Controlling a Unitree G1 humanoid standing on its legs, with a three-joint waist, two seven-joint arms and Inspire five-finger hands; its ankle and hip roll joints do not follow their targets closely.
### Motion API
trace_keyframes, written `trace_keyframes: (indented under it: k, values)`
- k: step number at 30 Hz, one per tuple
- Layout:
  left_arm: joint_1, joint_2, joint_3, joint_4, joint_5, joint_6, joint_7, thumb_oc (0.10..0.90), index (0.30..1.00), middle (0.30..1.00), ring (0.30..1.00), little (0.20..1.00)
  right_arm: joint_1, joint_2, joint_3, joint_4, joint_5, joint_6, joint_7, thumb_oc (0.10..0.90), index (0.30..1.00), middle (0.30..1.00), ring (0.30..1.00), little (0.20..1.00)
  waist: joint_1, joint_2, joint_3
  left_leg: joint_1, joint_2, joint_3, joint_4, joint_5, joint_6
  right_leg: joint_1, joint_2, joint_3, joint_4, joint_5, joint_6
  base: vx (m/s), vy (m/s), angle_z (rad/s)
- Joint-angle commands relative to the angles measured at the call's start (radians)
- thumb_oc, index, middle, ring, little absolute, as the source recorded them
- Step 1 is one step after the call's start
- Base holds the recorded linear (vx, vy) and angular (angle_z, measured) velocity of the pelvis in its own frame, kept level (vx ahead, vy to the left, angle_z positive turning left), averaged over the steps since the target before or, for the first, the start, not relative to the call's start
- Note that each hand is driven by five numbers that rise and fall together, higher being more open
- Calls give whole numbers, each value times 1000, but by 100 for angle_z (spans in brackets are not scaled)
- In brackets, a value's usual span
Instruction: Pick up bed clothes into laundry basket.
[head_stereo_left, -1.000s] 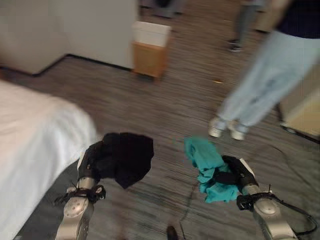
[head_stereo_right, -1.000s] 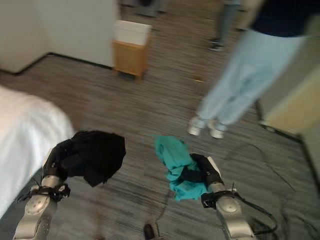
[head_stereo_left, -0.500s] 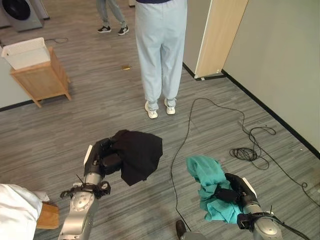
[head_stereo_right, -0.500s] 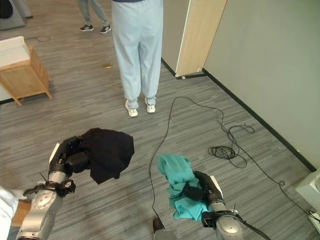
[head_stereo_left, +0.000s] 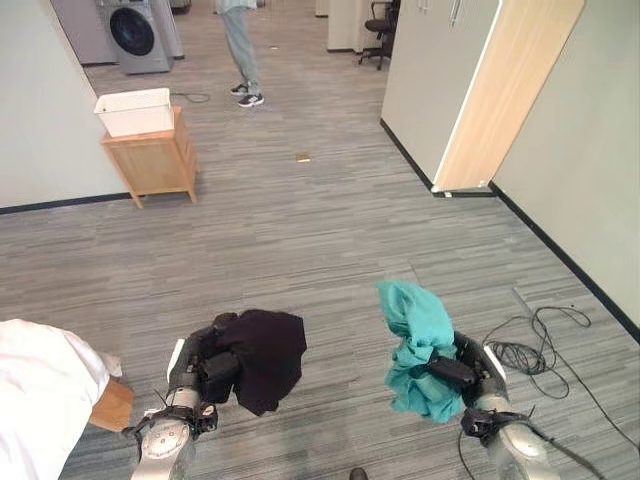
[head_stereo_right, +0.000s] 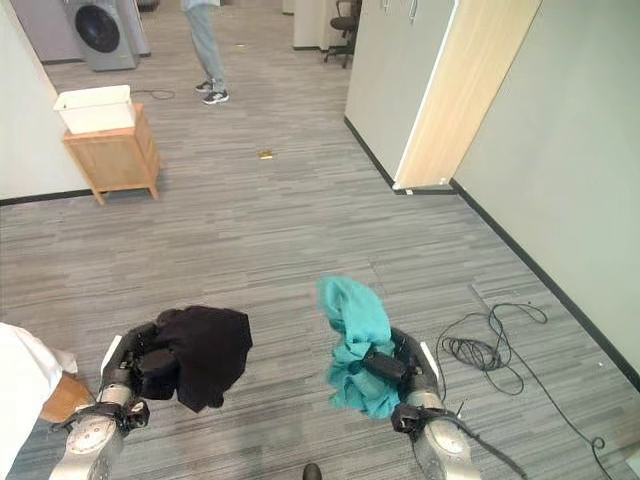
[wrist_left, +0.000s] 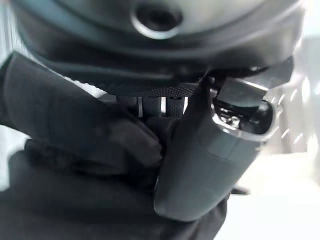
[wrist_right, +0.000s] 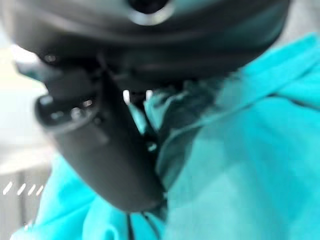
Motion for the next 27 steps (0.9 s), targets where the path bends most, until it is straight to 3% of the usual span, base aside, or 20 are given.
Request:
trace_keyframes:
  k: [1,8,11,15,19,27]
  values:
    - [-122,66,28,-63,-57,-110,23,400,300,300,300,300,-76,-33,-31,-74,31,-84,-24,400,300,300,300,300,7,-11,-43,-114,-33,40,-40,112,3,65,-59,-103,64,-166,70,60,2,3]
    - [-108,54,184,-129,-124,-156,136,400,300,300,300,300,-188,-79,-8,-149,-55,-108,-60,400,300,300,300,300,59,-22,-45,-126,-42,-10,-29,121,3,76,-63,-142,66,-169,65,-5,-12,19]
    - [-43,46,280,-159,-105,-169,180,400,300,300,300,300,-253,-81,20,-233,-63,-113,-51,400,300,300,300,300,103,-33,-43,-132,-48,-30,-4,110,6,88,-66,-156,65,-173,61,-18,-27,29]
    - [10,32,331,-187,-58,-172,205,400,300,300,300,300,-241,-100,26,-303,-111,-105,-26,400,300,300,300,300,126,-43,-43,-135,-51,-46,6,103,8,98,-64,-169,69,-183,58,9,-13,12]
    - [36,13,327,-198,-23,-170,212,400,300,300,300,300,-201,-95,31,-298,-136,-93,-18,400,300,300,300,300,131,-51,-44,-136,-51,-57,9,97,11,102,-64,-176,71,-190,57,-1,-9,21]
    - [-9,19,264,-200,-24,-166,201,400,300,300,300,300,-125,-77,18,-277,-131,-89,-24,400,300,300,300,300,104,-59,-40,-127,-46,-45,5,87,20,100,-62,-165,74,-189,58,2,5,2]
